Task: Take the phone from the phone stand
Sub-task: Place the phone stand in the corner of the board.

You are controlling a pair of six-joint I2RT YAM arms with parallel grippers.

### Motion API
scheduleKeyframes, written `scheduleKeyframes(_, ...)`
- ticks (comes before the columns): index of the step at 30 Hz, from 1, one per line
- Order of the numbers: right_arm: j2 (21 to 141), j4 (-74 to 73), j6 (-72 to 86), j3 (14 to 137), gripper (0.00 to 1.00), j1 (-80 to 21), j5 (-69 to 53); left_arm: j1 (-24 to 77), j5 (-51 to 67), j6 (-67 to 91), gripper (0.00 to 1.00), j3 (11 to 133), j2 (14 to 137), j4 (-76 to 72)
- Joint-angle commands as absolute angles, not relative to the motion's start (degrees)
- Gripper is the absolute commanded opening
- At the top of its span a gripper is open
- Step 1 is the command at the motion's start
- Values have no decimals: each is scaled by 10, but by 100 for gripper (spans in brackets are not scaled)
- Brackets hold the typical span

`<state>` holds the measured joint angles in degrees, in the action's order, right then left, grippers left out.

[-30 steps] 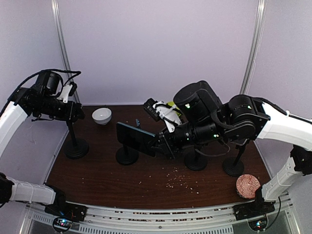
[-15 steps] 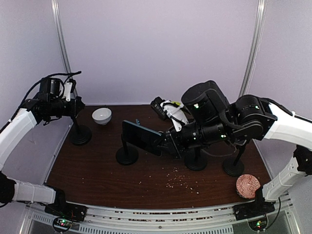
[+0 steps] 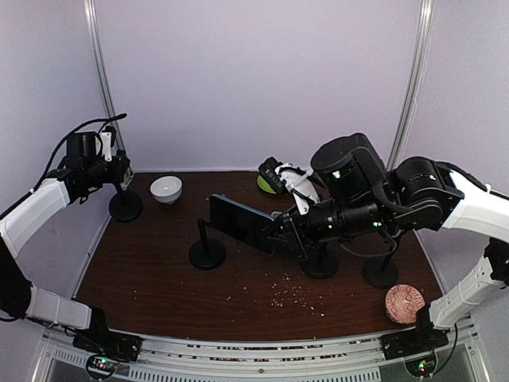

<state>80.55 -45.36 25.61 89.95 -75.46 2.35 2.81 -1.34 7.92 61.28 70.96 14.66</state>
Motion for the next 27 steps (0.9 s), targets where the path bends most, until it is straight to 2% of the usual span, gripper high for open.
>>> scheduleKeyframes(1, 784, -426, 254, 896, 0, -752, 42, 5, 10, 83, 0, 629, 731, 36)
scheduleKeyframes(16, 778, -438, 246, 896, 0, -752, 54, -14, 22, 94, 0, 613, 800, -43)
scheduleKeyframes(27, 757, -435, 259, 875, 0, -752, 63, -28, 16, 124, 0, 557, 821, -60)
